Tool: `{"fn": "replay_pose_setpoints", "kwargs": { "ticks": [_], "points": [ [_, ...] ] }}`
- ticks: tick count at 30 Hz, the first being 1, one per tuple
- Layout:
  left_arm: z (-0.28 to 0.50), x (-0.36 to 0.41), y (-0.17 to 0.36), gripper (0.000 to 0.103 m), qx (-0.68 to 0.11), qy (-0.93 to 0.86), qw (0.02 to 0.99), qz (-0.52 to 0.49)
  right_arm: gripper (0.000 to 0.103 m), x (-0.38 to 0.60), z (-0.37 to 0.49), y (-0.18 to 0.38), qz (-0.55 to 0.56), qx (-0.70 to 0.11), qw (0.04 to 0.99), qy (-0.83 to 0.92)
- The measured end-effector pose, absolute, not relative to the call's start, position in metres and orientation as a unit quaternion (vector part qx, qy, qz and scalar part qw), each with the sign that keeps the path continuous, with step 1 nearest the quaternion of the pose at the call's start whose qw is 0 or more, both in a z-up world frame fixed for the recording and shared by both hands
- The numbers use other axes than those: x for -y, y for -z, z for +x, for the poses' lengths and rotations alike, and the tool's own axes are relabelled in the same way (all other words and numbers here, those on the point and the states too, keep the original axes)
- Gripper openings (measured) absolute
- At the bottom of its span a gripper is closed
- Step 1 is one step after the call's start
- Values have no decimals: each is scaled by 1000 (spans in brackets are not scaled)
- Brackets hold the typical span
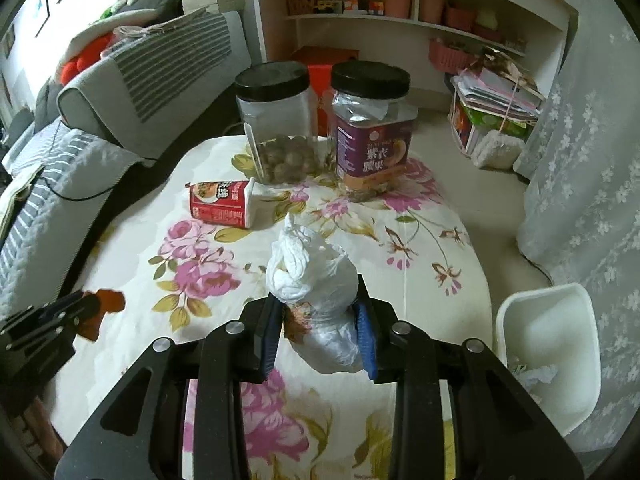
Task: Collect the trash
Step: 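Carry the tissue ball to the bin and release it with the right tool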
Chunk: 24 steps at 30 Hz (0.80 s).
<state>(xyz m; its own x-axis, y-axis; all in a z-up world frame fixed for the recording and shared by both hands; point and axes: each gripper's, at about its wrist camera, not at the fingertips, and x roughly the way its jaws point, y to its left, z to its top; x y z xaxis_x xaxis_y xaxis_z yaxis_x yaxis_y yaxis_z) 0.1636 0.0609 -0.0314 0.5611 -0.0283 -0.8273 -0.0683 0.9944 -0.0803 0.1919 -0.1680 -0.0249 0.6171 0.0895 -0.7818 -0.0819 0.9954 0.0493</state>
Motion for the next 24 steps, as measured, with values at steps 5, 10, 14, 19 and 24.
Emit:
{"fn": "replay_pose_setpoints", "kwargs": {
  "ticks": [5, 10, 14, 19, 24],
  "points": [
    [160, -50, 26, 22, -464, -2, 884, -51, 31, 192, 182, 39, 26, -444, 895, -34],
    [160, -35, 26, 22, -464, 8, 884, -49, 31, 212, 171, 31, 39, -431, 901, -24],
    [161, -19, 27, 22, -464, 16, 885, -42, 31, 228, 165, 30, 55, -432, 900, -19],
    [161, 7, 27, 22, -462, 31, 886, -31, 31, 242, 160, 30, 63, -434, 899, -9],
    [160, 32, 27, 22, -462, 47, 886, -20, 31, 258, 152, 26, 67, -429, 901, 4]
  ]
}}
